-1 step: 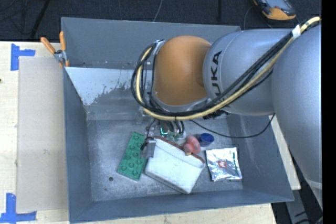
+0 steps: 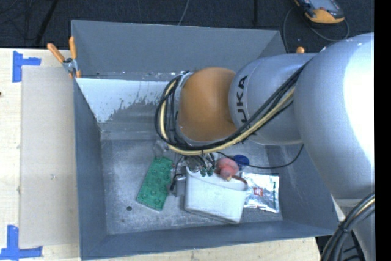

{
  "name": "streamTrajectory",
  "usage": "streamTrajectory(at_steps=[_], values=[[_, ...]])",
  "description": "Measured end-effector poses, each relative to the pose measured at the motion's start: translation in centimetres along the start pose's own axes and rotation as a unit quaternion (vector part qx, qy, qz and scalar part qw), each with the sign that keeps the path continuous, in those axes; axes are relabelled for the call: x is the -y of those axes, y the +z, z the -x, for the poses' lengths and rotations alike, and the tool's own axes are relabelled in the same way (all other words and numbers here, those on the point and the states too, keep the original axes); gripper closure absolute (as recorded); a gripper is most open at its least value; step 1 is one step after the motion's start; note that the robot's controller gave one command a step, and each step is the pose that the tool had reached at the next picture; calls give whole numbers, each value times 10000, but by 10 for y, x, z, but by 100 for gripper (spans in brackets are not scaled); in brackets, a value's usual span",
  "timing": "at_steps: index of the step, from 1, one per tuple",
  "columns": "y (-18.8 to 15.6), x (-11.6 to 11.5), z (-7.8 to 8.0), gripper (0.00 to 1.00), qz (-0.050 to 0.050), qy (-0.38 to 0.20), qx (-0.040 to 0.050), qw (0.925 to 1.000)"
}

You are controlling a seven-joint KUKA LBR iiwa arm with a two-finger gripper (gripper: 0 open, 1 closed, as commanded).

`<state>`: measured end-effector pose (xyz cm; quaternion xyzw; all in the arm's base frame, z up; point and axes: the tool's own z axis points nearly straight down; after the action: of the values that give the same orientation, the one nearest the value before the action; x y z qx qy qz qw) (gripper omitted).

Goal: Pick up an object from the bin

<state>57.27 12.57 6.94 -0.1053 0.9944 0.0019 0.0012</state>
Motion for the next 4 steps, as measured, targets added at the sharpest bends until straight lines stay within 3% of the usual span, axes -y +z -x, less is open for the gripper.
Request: streamTrajectory(at_steps=[1, 2, 3, 4], values=[[-5, 1, 1, 100, -8, 13, -1, 10000], [-179, -25, -11, 100, -14, 127, 35, 9999], [-74, -8, -33, 100, -14, -743, -52, 9972], [-74, -5, -85, 100, -5, -3048, -38, 9524]])
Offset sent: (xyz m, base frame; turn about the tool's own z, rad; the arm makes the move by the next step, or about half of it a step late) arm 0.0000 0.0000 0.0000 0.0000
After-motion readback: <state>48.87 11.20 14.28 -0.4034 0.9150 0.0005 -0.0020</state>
